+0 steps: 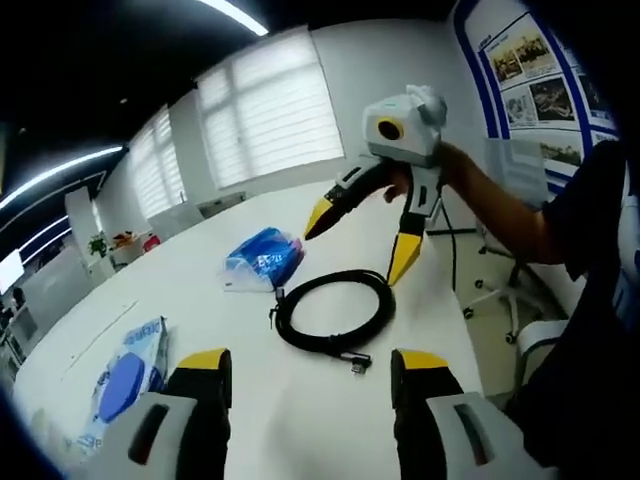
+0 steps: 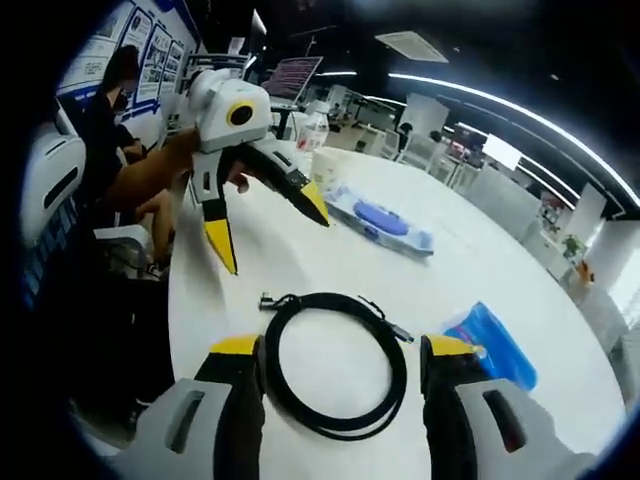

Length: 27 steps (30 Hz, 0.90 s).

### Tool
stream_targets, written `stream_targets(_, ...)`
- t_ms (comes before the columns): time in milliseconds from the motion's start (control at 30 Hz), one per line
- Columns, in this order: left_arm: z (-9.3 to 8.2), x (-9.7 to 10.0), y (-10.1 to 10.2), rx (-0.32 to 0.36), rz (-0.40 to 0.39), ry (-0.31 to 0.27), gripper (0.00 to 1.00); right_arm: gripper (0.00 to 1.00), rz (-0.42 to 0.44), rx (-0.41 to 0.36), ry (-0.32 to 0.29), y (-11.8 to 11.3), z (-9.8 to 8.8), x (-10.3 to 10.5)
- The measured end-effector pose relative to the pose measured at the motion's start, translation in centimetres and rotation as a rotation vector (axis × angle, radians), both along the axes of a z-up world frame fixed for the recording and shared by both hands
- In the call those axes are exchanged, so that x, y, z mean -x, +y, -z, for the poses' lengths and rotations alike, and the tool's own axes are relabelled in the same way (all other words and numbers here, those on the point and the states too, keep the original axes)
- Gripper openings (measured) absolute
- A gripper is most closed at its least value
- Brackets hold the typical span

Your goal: Arrange the tabletop items into an orderly group along one side of the table until the central work area is clear of visible clutter.

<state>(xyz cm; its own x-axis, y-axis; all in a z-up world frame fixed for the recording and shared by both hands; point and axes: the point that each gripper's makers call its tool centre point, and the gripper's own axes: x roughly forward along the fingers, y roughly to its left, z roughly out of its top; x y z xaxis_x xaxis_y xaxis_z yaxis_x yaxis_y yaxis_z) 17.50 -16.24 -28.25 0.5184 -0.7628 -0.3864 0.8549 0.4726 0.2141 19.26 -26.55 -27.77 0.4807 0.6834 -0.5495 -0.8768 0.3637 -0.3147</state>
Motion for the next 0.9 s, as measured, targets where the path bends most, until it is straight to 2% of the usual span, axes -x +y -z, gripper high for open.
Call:
stream_targets(133,-0.2,-0.3,0.7,0.005,-0.033,-0.004,0.71,0.71,0.034,-0.007,0.000,-0.1,-0.2,-0.6)
stream_targets(200,-0.6,-0.5,1.0,0.032,-0.048,-0.007,0.72,0.75,0.049,-0.018,0.001,-0.1,-0.3,-0.8)
stream_targets(333,-0.8,-0.7,1.4,0.053,-0.079,0.001,0.78,0.80,0.069,-0.027,0.006,0.0,-0.3,-1.2)
stream_targets(700,-1.0,-1.1,3.0,0.062,-0.134,-0.009,0.87,0.87,0.090,-0.048,0.008,0.2,-0.6,-2.0)
stream_targets(800,-1.1,-1.2,3.4,0.084,-0.156,0.004,0.92,0.83,0.081,-0.036,0.021,0.3,-0.3,-2.0)
stream_targets(900,-1.0,-1.4,3.7,0.087,-0.174,0.007,0.96,0.93,0.107,-0.065,0.019,0.6,-0.5,-2.6)
